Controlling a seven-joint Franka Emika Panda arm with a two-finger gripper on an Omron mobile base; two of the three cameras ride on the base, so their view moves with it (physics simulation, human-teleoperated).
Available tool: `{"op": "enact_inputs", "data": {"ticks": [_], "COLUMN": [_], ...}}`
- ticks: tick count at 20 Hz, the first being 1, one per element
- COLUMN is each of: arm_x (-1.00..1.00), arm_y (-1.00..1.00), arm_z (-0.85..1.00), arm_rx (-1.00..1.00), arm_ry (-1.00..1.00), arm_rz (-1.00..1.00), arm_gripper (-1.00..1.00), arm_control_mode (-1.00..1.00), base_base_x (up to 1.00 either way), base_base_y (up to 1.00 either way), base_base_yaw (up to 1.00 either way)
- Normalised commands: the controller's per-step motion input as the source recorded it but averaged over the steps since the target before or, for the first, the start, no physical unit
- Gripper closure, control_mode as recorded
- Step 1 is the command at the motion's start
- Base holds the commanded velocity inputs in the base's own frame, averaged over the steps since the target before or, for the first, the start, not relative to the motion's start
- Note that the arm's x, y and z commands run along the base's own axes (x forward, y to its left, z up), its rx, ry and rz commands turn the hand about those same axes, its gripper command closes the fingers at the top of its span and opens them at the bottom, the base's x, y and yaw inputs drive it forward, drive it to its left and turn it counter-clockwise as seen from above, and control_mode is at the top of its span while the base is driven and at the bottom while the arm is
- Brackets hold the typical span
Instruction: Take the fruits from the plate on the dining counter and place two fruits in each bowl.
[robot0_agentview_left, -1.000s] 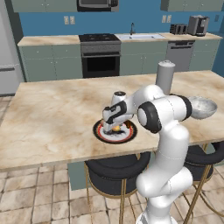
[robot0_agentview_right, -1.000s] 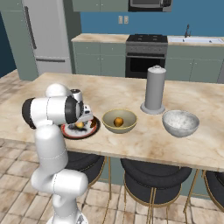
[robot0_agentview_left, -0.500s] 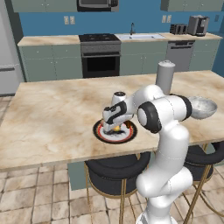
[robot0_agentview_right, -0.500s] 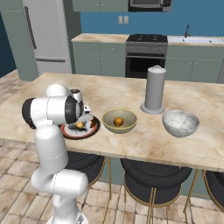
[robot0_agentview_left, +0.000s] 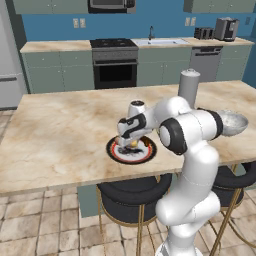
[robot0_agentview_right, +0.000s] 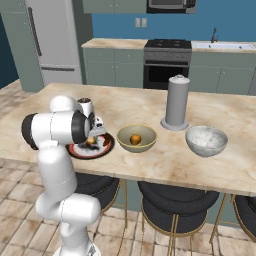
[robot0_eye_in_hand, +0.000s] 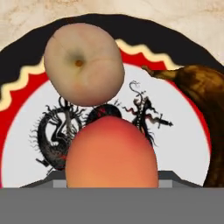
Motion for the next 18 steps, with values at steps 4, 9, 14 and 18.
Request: {"op": "enact_inputs", "data": {"ticks": [4, 9, 14, 18], "arm_x": [-0.06, 0.00, 0.17, 0.38], "arm_y": [-0.16, -0.27, -0.55, -0.81], "arm_z": [0.88, 0.89, 0.55, 0.12], "arm_rx": [0.00, 0.00, 0.00, 0.00], "arm_ry": [0.00, 0.00, 0.02, 0.07], "arm_rz": [0.00, 0.00, -0.04, -0.16], "arm_gripper": [1.00, 1.00, 1.00, 1.00], "arm_control_mode": [-1.00, -1.00, -1.00, -1.00], "base_base_x": [0.00, 0.00, 0.00, 0.00], "base_base_y": [0.00, 0.00, 0.00, 0.00], "base_base_yaw": [0.00, 0.00, 0.00, 0.00]}}
